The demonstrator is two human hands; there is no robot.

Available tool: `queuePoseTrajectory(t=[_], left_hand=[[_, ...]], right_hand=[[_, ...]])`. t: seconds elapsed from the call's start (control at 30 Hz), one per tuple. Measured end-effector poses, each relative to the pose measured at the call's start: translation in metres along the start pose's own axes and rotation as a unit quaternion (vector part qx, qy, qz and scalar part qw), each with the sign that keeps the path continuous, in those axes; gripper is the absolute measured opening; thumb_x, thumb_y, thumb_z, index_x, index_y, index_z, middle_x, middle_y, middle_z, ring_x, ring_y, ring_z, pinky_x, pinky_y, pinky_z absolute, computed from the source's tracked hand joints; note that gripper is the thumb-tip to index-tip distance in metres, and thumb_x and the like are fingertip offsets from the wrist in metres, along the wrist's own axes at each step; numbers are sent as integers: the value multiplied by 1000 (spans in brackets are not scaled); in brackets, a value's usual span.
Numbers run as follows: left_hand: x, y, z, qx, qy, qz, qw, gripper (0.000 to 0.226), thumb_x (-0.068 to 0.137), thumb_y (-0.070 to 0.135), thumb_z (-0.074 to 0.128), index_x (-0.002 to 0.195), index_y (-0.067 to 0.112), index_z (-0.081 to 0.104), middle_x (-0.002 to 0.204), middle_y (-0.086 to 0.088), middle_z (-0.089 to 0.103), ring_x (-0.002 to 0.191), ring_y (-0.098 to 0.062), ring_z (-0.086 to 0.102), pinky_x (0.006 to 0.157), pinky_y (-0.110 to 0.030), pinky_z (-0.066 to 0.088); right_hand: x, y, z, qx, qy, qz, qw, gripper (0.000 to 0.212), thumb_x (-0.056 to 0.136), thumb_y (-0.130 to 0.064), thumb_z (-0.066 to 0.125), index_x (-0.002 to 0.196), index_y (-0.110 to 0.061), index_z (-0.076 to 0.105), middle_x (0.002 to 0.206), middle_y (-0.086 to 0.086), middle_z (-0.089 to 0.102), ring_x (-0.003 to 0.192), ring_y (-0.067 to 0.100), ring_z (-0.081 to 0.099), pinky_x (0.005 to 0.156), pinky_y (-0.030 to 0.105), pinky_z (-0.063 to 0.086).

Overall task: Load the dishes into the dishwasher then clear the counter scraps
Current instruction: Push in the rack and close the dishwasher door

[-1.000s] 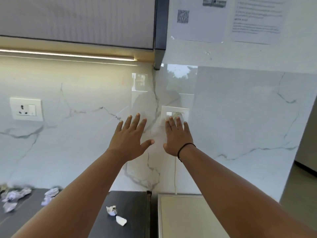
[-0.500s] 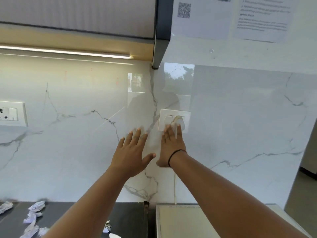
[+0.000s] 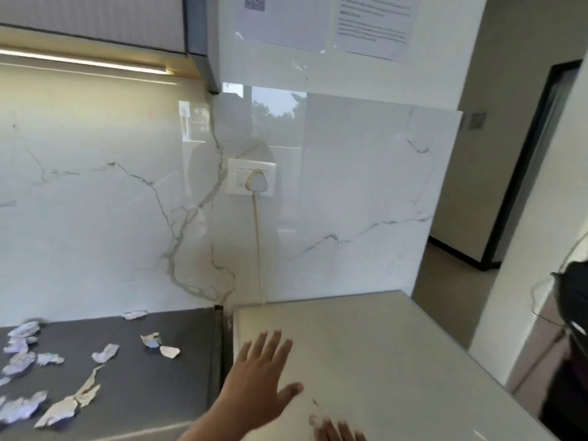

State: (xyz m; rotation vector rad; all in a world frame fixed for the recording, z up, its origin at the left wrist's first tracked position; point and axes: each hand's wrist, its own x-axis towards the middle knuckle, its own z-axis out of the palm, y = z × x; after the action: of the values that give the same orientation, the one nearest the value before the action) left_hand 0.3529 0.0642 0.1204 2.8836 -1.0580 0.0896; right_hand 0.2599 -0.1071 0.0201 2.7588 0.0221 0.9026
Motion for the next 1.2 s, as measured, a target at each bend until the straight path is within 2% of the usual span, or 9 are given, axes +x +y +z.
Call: queuePoseTrajectory(t=[0.13,0.23,0.37,0.43,0.53,0.6,0.7,0.83,1.2], left_hand=[[-57,61,40,-8,-32,7,999,79,81,76,27,145,32,39,157,1,23,143,-20,29,112,-34,30],[-109,102,68,-12,-5,-16,1000,74,83,73,16,91,34,78,139,18,51,118,-15,57,91,-26,42],[-172,138,93,-75,-17,-48,996,72,94,63,7,114,24,64,160,12,10,145,-14,16,115,-25,-6],[-186,155,89,-63,-20,-112,992,75,91,66,14,138,19,48,159,5,20,140,-25,32,116,-29,-10],[-215,167,105,-41,-50,-150,987,101,71,83,-12,154,27,4,161,1,-6,149,-21,-2,117,-33,-4],[-235,175,110,-12,-47,-144,988,116,58,88,-17,153,23,-1,159,0,-11,148,-21,-6,117,-31,-5],[-254,175,106,45,-75,-136,987,107,76,82,29,151,17,-12,159,-6,-15,148,-23,-10,117,-31,-6],[-256,174,103,90,-107,-126,982,115,78,60,63,150,17,-16,160,-6,-16,148,-22,-9,120,-34,1],[-250,171,134,116,32,-126,985,112,69,45,78,153,13,10,160,-11,11,148,-29,8,119,-39,6]], right_hand=[[-69,6,-19,96,-101,-3,990,35,98,-43,17,116,-31,45,158,-7,17,136,8,38,112,32,23],[-99,11,-48,95,-187,15,978,53,97,-51,10,128,-30,47,155,-5,30,125,16,48,102,30,29],[-136,30,-95,115,-314,31,942,79,92,-62,3,108,-32,73,123,-15,62,100,11,68,112,34,3],[-158,48,-110,125,-350,12,928,73,93,-63,5,134,-31,55,145,-10,45,128,17,51,115,40,-7],[-197,81,-109,171,-389,-21,905,69,96,-60,18,154,-26,2,161,-4,-7,148,23,-4,116,40,-11],[-218,106,-112,151,-379,-20,913,69,99,-54,25,154,-23,-4,161,-1,-10,148,22,-7,117,36,-7],[-231,138,-118,131,-378,4,916,68,100,-49,27,154,-21,-4,161,1,-7,148,22,-2,118,37,0],[-227,144,-114,130,-389,5,912,70,99,-51,29,154,-19,-1,162,3,-3,148,25,2,117,39,4],[-202,158,-75,137,-324,-69,934,95,84,-74,34,153,-17,5,161,11,3,147,29,8,118,41,8]])
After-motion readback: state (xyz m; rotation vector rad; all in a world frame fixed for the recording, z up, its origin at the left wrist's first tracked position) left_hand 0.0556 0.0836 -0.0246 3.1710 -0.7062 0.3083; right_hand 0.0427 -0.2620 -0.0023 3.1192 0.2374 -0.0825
